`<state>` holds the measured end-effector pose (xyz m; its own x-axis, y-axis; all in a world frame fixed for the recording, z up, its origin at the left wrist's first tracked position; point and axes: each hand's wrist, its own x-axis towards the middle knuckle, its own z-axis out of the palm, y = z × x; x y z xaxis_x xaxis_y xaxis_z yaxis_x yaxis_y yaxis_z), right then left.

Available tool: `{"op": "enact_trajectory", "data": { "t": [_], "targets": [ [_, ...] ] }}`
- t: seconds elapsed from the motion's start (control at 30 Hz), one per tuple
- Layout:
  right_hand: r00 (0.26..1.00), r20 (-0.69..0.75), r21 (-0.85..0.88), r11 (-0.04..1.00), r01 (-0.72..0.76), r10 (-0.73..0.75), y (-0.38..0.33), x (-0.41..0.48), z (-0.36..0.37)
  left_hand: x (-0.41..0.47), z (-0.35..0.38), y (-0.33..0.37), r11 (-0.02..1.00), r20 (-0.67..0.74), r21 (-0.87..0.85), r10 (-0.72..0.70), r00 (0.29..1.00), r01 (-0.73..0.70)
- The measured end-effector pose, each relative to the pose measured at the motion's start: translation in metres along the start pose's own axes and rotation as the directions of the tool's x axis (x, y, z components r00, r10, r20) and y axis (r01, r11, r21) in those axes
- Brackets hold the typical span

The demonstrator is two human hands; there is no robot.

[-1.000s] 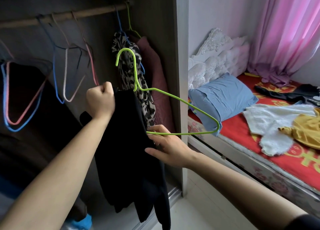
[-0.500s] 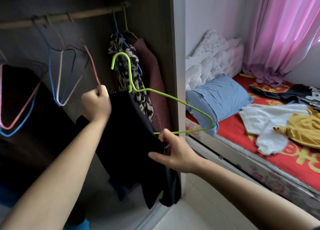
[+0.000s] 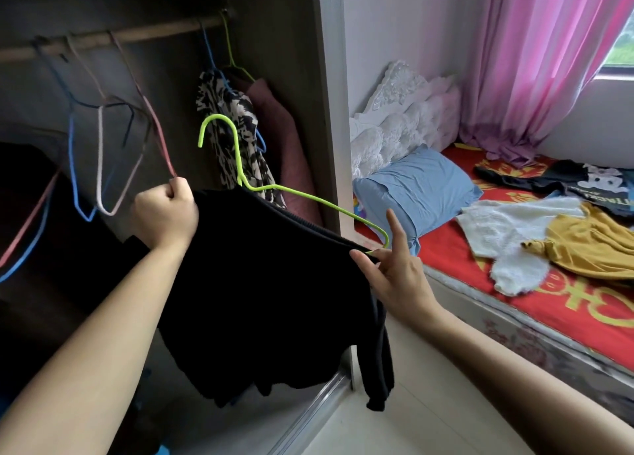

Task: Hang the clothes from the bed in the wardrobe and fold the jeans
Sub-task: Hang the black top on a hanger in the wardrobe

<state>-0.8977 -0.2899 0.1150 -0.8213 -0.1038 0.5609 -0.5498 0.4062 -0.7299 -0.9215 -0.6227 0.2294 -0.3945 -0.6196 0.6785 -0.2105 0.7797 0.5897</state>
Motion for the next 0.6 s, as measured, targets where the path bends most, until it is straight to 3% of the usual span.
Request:
{"op": "enact_trajectory", "data": {
  "t": [0.13, 0.37, 0.47, 0.6],
  "targets": [
    [0.999, -0.027, 0.001, 1.000, -0.030, 0.030, 0.003, 0.005, -0.009, -0.003, -0.002, -0.004, 1.000, 0.065, -0.030, 0.006, 0.998, -0.004],
    [0.990, -0.106, 0.100, 0.992, -0.084, 0.094, -0.011, 0.016, -0.014, -0.031, -0.003, 0.015, 0.968, 0.041, -0.111, 0.230, 0.972, -0.224],
    [0.985, -0.129, 0.117, 0.988, -0.100, 0.115, -0.017, 0.019, -0.009, -0.051, -0.002, 0.032, 0.940, 0.100, -0.125, 0.330, 0.939, -0.317],
    [0.986, -0.111, 0.151, 0.983, -0.106, 0.124, -0.015, 0.017, -0.010, -0.061, 0.004, 0.045, 0.962, 0.152, -0.104, 0.265, 0.952, -0.251]
  ]
}}
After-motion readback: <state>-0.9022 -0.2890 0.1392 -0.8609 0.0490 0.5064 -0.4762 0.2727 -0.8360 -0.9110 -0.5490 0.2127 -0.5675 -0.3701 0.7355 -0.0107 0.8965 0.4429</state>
